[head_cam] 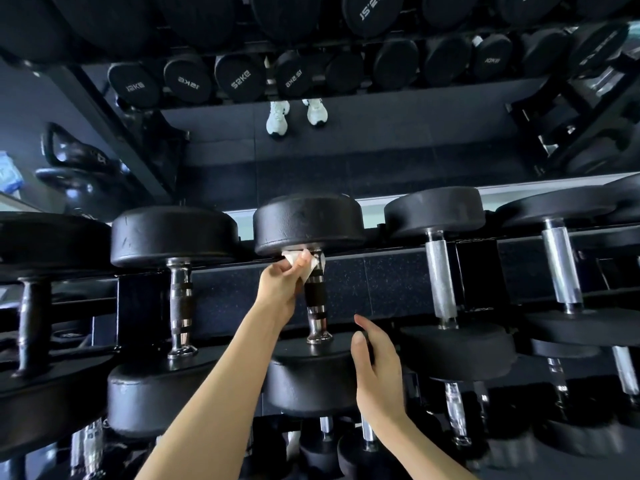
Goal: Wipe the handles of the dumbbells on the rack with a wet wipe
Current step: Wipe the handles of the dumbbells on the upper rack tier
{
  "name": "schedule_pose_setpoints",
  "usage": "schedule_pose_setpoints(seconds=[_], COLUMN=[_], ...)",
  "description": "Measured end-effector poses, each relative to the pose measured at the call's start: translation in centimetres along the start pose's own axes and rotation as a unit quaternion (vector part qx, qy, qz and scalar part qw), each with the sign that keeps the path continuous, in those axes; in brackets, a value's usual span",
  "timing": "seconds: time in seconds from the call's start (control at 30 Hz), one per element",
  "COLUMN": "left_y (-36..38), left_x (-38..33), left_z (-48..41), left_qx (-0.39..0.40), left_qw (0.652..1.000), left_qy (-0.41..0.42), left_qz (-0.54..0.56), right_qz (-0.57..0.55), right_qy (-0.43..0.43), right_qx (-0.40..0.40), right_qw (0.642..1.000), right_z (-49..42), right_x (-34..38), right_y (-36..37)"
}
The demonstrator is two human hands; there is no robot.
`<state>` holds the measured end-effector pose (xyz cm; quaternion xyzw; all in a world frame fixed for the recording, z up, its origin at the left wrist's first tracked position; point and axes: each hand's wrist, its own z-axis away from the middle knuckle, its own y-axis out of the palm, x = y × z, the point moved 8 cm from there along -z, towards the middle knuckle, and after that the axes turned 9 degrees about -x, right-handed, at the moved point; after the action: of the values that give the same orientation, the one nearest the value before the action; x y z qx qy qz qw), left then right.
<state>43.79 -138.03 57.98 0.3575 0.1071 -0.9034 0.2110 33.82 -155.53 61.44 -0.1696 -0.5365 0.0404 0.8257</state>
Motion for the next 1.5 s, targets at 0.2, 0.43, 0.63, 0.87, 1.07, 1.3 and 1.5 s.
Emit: schedule_pose_setpoints(seconds=[0.2,0.43,0.63,0.87,1.07,1.3,1.5], left_y=[0.4,0.6,0.6,-0.8,-3.9,-1.2,1.4], left_x=[-2.5,-2.5,-1.5,-1.4,-5.0,-4.4,-2.5], left_z=[1.5,3.5,5.1,6.4,8.9,15.1,18.1], left_qx=[-0.099,-0.113,-0.122,-0.074,-0.106,0.046,0.168], left_qw=[0.963,0.9,0.854,0.837,0.884,0.87,0.887], left_qy=[0.142,0.18,0.151,0.142,0.224,0.327,0.302], left_qz=[-0.205,-0.38,-0.482,-0.523,-0.397,-0.367,-0.307], right_qz=[0.008,0.015,0.016,0.018,-0.023,-0.128,-0.149], right_qy=[-0.006,-0.015,-0.025,-0.027,0.01,0.002,0.014], right_qx=[-0.004,-0.005,-0.003,0.016,0.047,0.008,-0.062], right_qw=[1.0,1.0,1.0,0.999,0.999,0.992,0.987], right_z=[-0.2,-0.2,-0.3,-0.2,-0.1,2.3,2.9], right_x=[-0.2,0.2,0.5,1.1,2.9,8.7,8.5], right_y=[-0.1,0.1,0.0,-0.1,-1.4,-0.9,-4.2])
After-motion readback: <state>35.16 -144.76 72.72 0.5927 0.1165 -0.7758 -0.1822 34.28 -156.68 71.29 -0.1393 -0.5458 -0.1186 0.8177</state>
